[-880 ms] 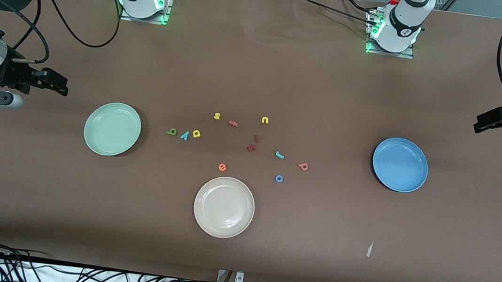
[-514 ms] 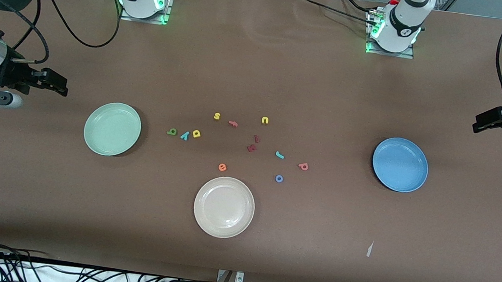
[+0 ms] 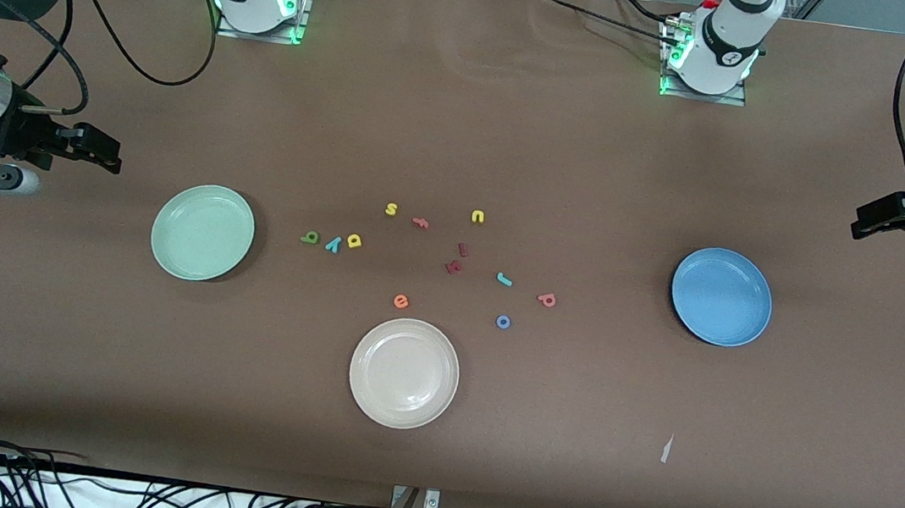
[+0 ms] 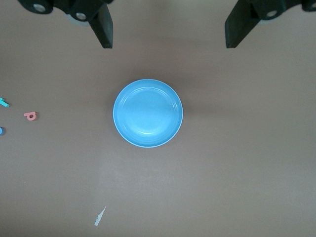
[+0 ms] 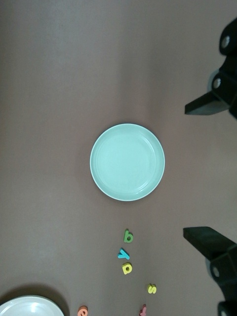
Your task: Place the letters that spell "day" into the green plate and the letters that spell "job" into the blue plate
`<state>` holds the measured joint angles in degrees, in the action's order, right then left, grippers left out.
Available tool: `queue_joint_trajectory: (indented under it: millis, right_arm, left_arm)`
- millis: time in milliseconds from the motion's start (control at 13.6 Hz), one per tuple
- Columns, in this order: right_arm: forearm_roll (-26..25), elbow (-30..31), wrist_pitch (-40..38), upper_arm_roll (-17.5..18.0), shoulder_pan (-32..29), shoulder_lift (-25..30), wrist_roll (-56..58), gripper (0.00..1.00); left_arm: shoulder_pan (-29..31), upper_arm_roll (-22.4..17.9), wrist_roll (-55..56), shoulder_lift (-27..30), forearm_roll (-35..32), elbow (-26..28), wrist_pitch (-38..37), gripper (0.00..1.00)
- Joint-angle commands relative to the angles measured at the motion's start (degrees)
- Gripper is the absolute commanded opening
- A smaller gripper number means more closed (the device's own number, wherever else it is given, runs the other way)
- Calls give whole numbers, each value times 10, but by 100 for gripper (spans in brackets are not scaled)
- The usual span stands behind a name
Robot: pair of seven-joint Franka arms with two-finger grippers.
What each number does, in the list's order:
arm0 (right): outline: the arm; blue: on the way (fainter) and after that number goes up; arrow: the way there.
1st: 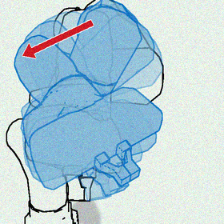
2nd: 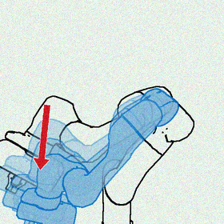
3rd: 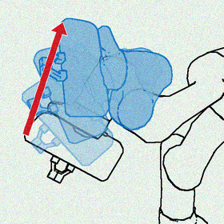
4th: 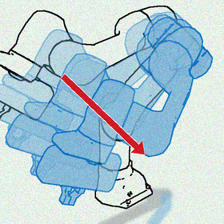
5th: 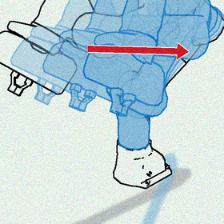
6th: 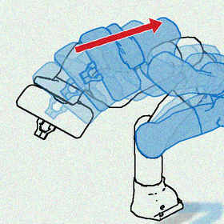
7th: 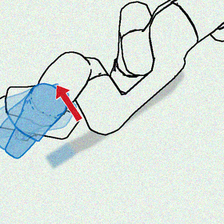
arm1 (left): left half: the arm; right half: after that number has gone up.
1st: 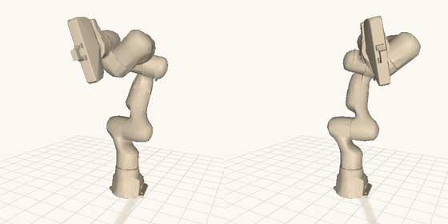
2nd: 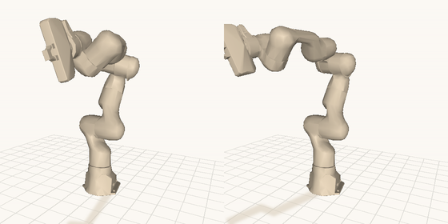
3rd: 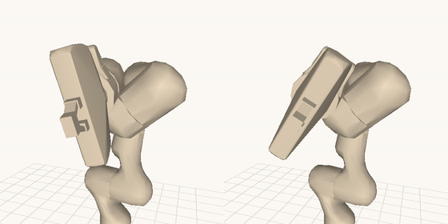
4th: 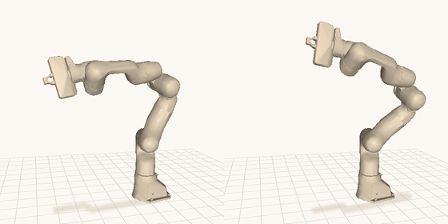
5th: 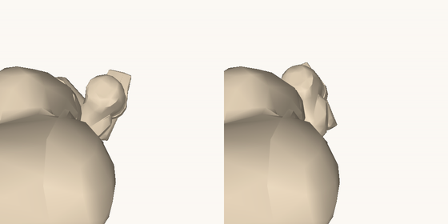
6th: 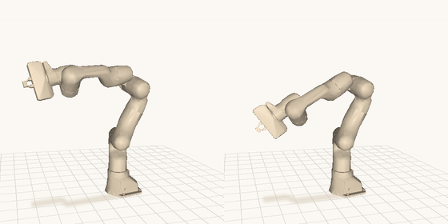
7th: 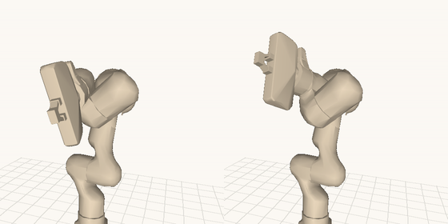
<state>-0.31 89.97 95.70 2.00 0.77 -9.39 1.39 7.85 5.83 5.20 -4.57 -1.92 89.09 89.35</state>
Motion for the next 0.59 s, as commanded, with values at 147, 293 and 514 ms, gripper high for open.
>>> queue_joint_trajectory:
  millis: [147, 293, 514]
  right_arm:
    - [-2, -16, -5, 2, -2, -7, -2, 100]
    - [0, -16, -4, 2, -2, -7, -2, 100]
    - [-2, -16, -4, 3, -1, -7, -3, 100]
  left_arm:
    - [-4, 0, -11, -1, -6, -1, 4, 100]
    - [-4, 0, -11, -1, -5, -1, 3, 100]
    - [-4, 0, -11, -1, -6, -1, 3, 100]
